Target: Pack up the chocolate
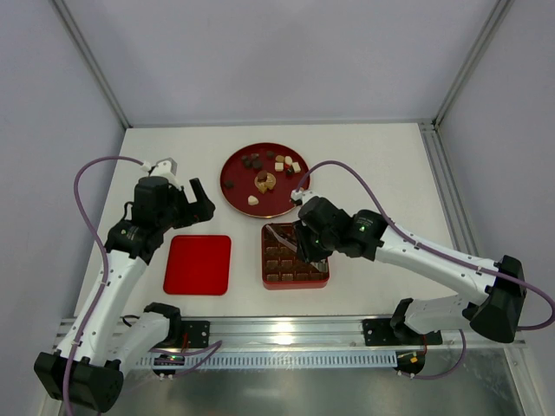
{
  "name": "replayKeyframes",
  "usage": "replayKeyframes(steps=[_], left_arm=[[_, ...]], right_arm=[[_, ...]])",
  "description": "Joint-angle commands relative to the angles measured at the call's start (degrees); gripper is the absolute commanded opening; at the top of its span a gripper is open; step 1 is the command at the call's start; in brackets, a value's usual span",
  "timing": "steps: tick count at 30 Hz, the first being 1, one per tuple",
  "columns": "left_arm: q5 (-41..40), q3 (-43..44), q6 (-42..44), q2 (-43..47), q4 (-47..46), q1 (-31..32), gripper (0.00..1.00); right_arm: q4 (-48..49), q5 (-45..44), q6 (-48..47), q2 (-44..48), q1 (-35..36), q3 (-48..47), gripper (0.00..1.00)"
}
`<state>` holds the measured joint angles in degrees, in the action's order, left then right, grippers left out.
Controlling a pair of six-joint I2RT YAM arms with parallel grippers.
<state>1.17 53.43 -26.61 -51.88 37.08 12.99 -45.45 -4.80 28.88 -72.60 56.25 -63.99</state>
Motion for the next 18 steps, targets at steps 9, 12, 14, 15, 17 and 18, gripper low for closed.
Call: replayKeyframes(steps=[9,12,14,15,17,18], left_arm=[[0.50,-0.17,0.07,0.81,-0.87,-0.16,1.00],[0.50,-0.25,0.07,0.81,-0.87,-0.07,1.00],[0.59,-0.17,0.07,0.90,-0.87,-0.07,1.00],[0.59,-0.17,0.07,0.90,-0.78,-0.16,1.00],[0.59,-0.17,0.07,0.81,-0.87,-0.07,1.00],[0.59,-0.17,0.07,0.81,-0.87,-0.16,1.00]], right_arm=[[3.35,-0.91,1.44,1.50,0.70,0.00,0.30],[3.09,-1.26,1.44,1.41,0.70,-0.17,0.31],[3.00,-1.44,1.35,1.32,0.70,-0.17,0.34],[3.00,-1.62,1.52,1.32,0.70,-0.17,0.34],[3.00,-1.62,1.61,1.41,0.79,0.00,0.34],[3.26,-1.62,1.53,1.41,0.79,-0.09,0.35]])
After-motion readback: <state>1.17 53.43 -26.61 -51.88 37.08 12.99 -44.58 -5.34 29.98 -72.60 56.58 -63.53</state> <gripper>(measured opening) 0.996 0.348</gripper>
